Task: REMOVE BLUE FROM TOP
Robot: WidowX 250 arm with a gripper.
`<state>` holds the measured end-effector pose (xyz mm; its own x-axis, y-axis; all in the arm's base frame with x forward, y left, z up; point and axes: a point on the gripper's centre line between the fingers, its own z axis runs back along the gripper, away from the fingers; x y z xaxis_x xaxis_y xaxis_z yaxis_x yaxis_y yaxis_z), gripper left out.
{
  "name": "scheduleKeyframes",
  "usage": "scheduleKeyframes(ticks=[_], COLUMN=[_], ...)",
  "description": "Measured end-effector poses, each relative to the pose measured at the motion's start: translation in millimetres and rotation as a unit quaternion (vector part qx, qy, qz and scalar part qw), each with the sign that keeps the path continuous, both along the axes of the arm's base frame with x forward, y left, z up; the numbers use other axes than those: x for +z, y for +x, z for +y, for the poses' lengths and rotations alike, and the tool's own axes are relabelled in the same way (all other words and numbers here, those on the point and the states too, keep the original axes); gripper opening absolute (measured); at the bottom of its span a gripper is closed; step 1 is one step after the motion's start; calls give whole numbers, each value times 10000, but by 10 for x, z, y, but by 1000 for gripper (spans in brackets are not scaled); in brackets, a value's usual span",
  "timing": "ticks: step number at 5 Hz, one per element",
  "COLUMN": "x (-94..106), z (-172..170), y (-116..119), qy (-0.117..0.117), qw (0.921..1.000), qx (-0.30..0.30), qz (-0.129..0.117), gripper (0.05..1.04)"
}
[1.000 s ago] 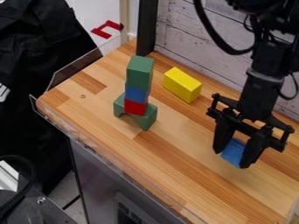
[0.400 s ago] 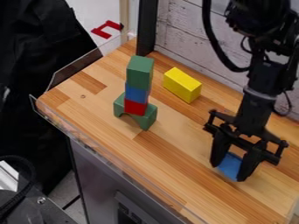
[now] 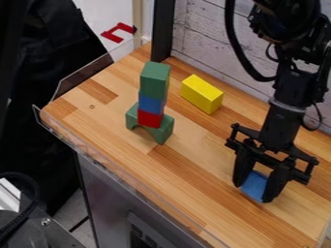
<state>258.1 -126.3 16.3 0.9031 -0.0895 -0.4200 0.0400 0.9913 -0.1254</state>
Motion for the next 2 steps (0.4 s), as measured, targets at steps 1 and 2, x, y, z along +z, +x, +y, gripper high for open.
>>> scheduleKeyframes(ticks=[1, 2], x=[24, 294], z=[13, 20], y=[-25, 11], qy=[82, 27], qw=[9999, 9993], qx=[65, 211], qz=[109, -295], gripper=[912, 1004])
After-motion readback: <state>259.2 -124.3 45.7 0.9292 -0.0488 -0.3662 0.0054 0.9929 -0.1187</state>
